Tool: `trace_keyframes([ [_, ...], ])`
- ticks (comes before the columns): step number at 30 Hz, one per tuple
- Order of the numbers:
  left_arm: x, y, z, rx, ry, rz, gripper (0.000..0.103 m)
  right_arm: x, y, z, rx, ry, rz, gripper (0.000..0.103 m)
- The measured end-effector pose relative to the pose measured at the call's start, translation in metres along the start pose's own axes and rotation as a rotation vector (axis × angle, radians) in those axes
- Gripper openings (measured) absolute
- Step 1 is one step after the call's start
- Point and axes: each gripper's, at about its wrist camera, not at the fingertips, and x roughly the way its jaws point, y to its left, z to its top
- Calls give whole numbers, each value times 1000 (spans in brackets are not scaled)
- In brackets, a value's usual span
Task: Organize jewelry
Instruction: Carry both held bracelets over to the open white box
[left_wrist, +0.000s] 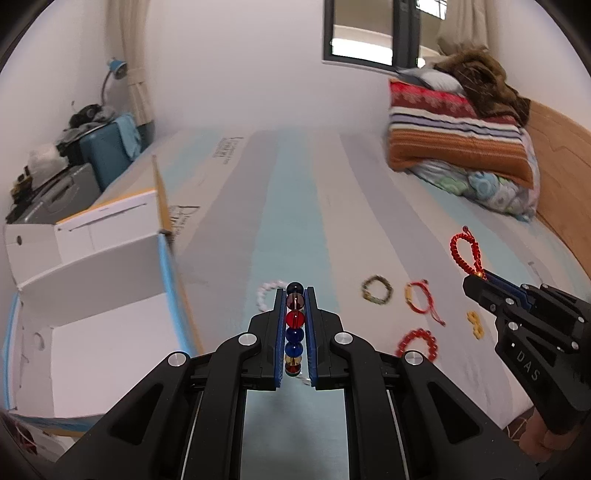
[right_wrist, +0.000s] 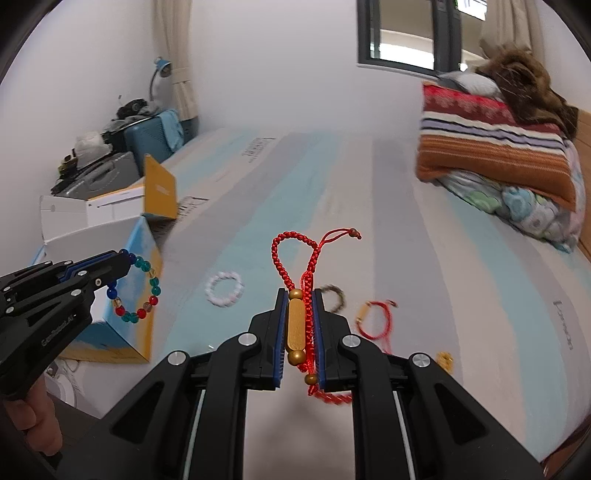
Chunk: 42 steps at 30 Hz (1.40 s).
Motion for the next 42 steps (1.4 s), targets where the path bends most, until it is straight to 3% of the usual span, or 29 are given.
trace_keyframes([
  [15,-25,111,4,-104,-20,134,9,35,137,25,-118,6,153,12],
  [26,-30,203,-18,-195,43,261,9,68,237,20,-207,62,246,12],
  [34,-3,261,-41,-266,223,266,9,115,294,10,-268,256,263,12],
  [42,36,303,-67,-336,423,264,9,169,323,-10,-272,536,276,12],
])
